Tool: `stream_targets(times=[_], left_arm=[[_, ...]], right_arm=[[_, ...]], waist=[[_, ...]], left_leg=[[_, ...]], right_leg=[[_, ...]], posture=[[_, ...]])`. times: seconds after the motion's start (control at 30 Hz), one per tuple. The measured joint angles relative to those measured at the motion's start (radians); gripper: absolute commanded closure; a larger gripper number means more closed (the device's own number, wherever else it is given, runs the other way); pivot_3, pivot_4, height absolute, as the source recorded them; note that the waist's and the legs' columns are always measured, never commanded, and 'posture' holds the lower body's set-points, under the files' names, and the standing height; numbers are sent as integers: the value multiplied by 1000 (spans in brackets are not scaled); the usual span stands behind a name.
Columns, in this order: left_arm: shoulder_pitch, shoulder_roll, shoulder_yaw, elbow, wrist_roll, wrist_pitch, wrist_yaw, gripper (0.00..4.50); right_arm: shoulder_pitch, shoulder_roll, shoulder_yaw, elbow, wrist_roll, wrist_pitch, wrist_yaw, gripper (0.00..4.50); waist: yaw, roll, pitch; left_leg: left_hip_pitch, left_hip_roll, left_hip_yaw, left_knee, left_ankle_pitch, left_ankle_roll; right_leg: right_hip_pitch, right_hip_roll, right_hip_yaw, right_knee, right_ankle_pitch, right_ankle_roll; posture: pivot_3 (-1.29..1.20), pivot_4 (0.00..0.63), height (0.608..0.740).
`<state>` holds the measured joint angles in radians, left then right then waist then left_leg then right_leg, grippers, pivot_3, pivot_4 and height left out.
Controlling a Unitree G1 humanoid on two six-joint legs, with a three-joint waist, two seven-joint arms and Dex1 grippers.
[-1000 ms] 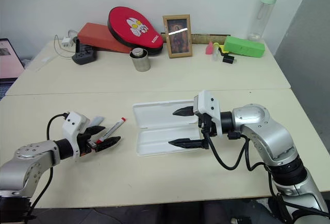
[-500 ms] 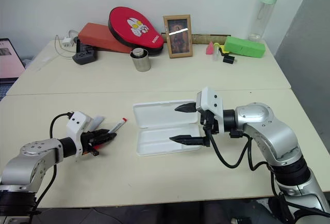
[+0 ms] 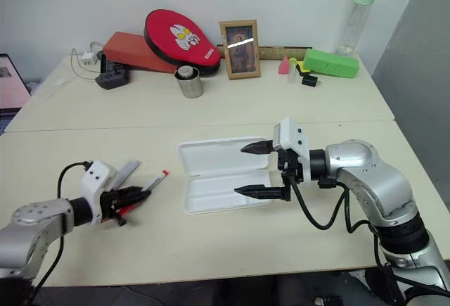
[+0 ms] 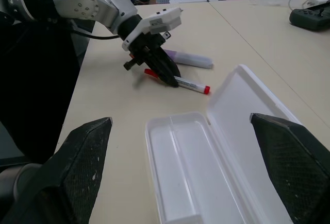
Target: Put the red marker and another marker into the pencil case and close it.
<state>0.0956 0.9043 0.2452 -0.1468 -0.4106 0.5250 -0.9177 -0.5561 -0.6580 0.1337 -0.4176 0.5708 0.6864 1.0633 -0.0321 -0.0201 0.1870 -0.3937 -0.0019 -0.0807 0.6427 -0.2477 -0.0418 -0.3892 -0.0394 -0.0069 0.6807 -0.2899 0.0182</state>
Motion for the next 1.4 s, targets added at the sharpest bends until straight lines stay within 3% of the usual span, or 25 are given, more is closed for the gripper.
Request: stream_targets(times=[0.17, 0.37, 0.6, 0.8, 1.1, 1.4], left_arm=[[108, 84, 41, -256, -80, -4, -161, 4109], [-191, 53, -119, -284, -59, 18, -127, 4109], [-456, -51, -366, -121, 24, 7, -157, 4109], [-581, -135, -493, 49, 126, -59, -191, 4109], [-714, -219, -562, 198, 219, -172, -254, 4109], [-733, -243, -564, 215, 235, -182, -295, 4109]], right_arm=[[32, -53, -34, -7, 38, 2, 41, 0], [71, -96, -59, -2, 39, -2, 40, 0], [169, -132, -167, 18, 39, -1, -38, 0], [225, -138, -227, -48, 59, 25, -103, 0], [263, -145, -254, -119, 91, 64, -168, 0], [275, -148, -267, -143, 119, 69, -204, 0]], waist=[[16, 2, 1], [26, 2, 1], [21, 2, 1], [20, 1, 1], [15, 1, 1], [6, 1, 1]], left_leg=[[-1, -1, -1, 1, 0, 0], [-1, -4, 2, 2, 0, 0], [-3, -3, 3, 2, 0, 0], [-3, -4, 3, 3, 0, 0], [-3, -4, 3, 3, 0, 0], [-3, -4, 3, 3, 0, 0]], right_leg=[[1, -1, -1, -1, 0, 0], [2, 3, -3, 1, 1, 1], [0, 4, -3, 0, 1, 2], [1, 5, -4, 1, 1, 2], [1, 4, -3, 0, 1, 2], [1, 5, -4, 1, 1, 2]], posture=[[0, 150, 740], [0, 150, 740], [0, 150, 740], [0, 150, 740], [0, 150, 740], [0, 150, 740]])
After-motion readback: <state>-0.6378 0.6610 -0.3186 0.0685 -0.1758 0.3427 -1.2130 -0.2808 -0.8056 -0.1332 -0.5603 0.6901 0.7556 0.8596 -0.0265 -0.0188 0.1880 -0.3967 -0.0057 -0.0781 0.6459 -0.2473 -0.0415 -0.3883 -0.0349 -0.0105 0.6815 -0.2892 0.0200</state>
